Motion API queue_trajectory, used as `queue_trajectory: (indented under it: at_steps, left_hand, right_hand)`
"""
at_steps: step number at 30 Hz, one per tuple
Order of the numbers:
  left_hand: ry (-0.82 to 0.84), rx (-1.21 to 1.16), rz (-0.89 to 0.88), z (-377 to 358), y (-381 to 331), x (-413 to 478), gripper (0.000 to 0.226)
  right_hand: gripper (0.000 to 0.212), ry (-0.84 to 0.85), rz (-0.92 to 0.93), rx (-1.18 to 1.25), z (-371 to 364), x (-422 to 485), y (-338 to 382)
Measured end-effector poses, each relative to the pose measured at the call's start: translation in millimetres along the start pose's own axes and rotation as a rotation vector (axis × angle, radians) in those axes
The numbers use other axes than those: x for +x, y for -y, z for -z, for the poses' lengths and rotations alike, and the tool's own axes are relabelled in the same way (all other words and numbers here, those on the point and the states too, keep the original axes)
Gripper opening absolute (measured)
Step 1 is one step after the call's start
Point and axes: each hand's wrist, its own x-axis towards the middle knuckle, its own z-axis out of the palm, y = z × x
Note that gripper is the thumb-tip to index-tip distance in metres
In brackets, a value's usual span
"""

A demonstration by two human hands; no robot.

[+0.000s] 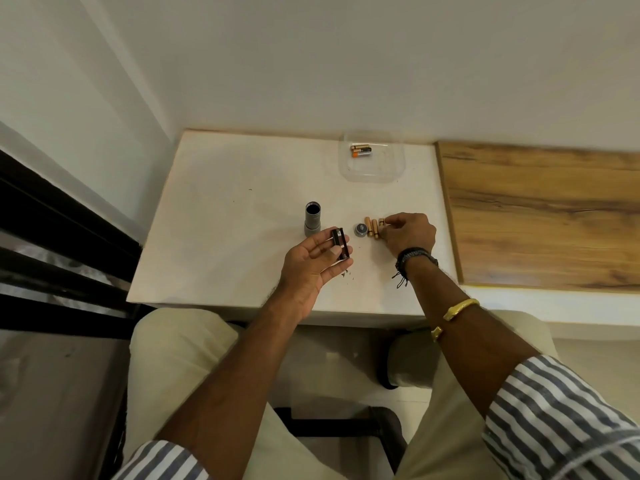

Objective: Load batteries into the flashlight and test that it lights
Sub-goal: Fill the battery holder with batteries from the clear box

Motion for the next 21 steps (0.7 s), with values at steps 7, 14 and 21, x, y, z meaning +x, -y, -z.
queue_trajectory:
  at_steps: [7, 14, 21]
  left_hand:
    - [-0.017, -0.037, 0.005, -1.8, -1.9, -3.0, 0.031]
    - [0.006, -0.064, -0.005, -10.6, -8.3, -1.4, 0.034]
    - [0.028, -0.113, -0.005, -20.2, -15.8, 1.6, 0.042]
  right_hand:
    - [0.02, -0.052, 0.033, 0.049, 4.4, -9.2, -0.5]
    - [0.012, -0.095, 0.243, 0.263, 11.0, 8.5, 50.6]
    - [0.016, -0.038, 0.473, -0.053, -2.9, 71.7, 104.1]
